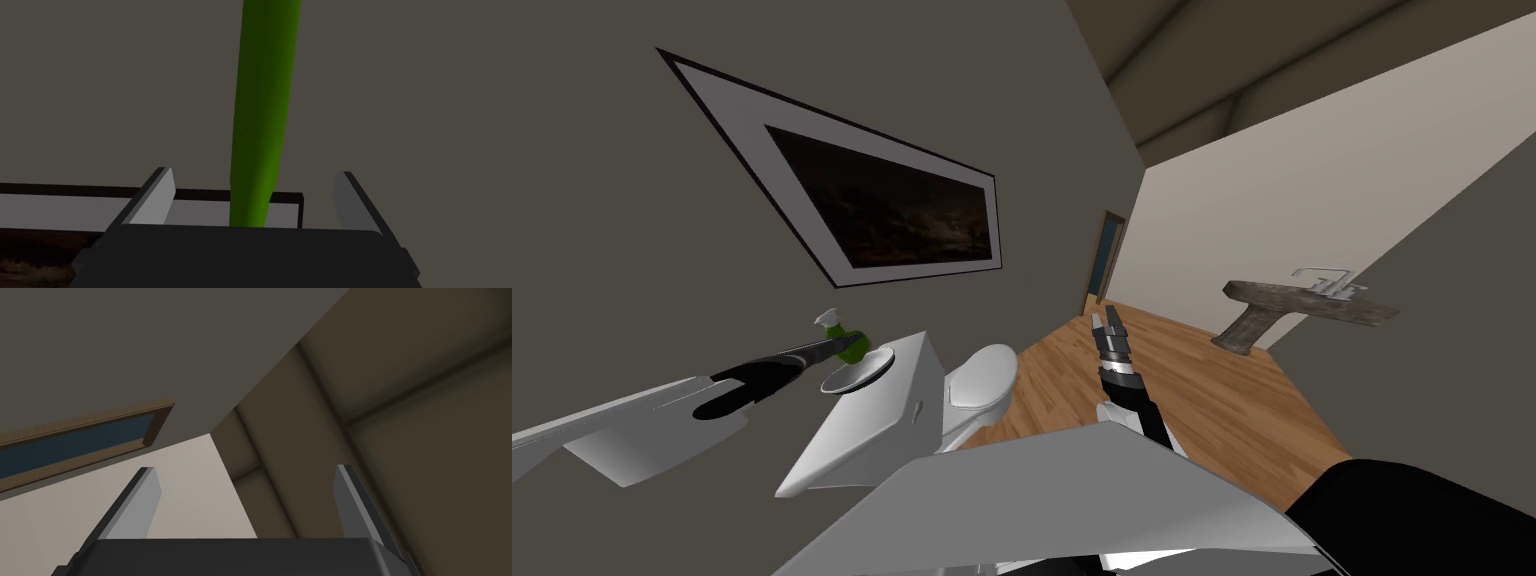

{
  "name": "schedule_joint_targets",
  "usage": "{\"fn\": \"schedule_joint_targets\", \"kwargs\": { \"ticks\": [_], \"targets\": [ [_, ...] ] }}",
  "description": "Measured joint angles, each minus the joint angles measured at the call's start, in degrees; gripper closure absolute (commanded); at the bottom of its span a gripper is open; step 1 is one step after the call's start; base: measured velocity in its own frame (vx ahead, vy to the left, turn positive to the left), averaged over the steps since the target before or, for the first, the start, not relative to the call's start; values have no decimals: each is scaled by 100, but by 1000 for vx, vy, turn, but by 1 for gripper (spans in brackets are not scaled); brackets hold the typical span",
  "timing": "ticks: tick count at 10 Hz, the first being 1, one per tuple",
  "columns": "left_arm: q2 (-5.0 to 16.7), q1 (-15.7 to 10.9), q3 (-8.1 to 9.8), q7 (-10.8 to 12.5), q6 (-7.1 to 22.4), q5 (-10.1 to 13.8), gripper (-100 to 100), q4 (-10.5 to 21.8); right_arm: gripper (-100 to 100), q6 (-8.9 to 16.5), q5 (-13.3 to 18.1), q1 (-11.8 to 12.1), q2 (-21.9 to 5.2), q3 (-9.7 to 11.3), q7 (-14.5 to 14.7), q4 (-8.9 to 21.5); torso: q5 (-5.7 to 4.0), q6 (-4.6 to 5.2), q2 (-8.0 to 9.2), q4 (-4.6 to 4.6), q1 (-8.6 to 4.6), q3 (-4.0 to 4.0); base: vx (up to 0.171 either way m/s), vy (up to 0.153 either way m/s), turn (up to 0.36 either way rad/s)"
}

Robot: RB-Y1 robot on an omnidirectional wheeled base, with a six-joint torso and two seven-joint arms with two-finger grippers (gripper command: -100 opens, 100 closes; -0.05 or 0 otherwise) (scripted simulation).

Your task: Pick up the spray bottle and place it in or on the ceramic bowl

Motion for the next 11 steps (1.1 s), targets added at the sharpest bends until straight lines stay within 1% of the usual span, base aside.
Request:
{"fn": "schedule_joint_targets", "kwargs": {
  "ticks": [1,2,3,4,6,8,11],
  "targets": [
    [0,0,0,0,0,0,-100,0,0,0,0,0,0,0,0,0,0,0,1,0,-1,1,0,0,0],
    [0,0,0,0,0,0,0,0,0,0,0,0,0,0,0,0,0,0,1,0,-1,1,0,0,0],
    [0,0,0,0,0,0,-100,0,0,0,0,0,0,0,0,0,0,0,2,0,-1,1,7,8,74],
    [127,58,33,37,37,72,-100,-89,0,0,0,0,0,0,0,0,-2,-2,0,1,0,1,17,15,99],
    [394,16,-29,120,140,236,-100,-199,0,0,0,0,0,0,0,0,0,0,-5,-1,2,-3,18,13,42],
    [648,182,84,215,236,383,-100,-401,0,0,0,0,0,0,0,0,0,-1,-4,-1,2,-2,15,12,60],
    [995,248,101,333,362,587,-100,-615,0,0,0,0,0,0,0,0,0,0,-4,-1,0,-2,13,10,52]
  ]
}}
